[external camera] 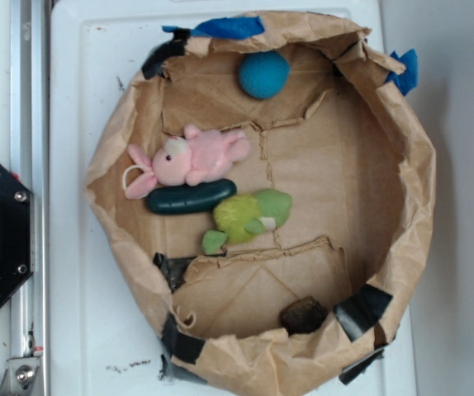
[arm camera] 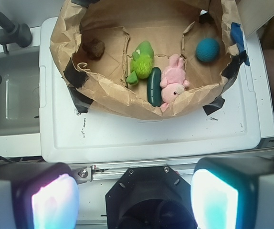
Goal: Grab the rock.
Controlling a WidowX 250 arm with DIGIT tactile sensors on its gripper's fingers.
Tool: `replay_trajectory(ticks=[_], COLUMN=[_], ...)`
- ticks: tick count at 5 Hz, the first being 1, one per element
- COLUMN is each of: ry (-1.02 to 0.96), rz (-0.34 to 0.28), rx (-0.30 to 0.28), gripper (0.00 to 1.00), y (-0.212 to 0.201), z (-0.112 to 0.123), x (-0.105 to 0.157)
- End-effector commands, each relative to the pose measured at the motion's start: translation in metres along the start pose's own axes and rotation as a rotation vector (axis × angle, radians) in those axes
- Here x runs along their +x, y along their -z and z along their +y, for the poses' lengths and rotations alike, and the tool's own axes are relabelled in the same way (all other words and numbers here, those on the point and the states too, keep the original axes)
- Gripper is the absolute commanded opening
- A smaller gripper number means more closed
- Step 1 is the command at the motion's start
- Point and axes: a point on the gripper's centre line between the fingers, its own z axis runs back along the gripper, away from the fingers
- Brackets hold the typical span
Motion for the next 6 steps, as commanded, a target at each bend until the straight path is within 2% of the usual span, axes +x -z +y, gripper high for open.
replay_trajectory(ticks=[1, 2, 3, 4, 6], ry=[0.000, 0.074, 0.122, 0.183, 0.344], rz=[0.000, -0.022, -0.054, -0.082, -0.150], rx=[0.000, -0.045, -0.015, -0.001, -0.055], gripper=[1.00, 1.00, 1.00, 1.00, 1.00], y=[0.000, 0.010, 0.019, 0.031, 0.043], z=[0.000, 0.009, 0.014, 0.028, 0.029], x=[0.000, 0.032, 0.046, 0.065, 0.100])
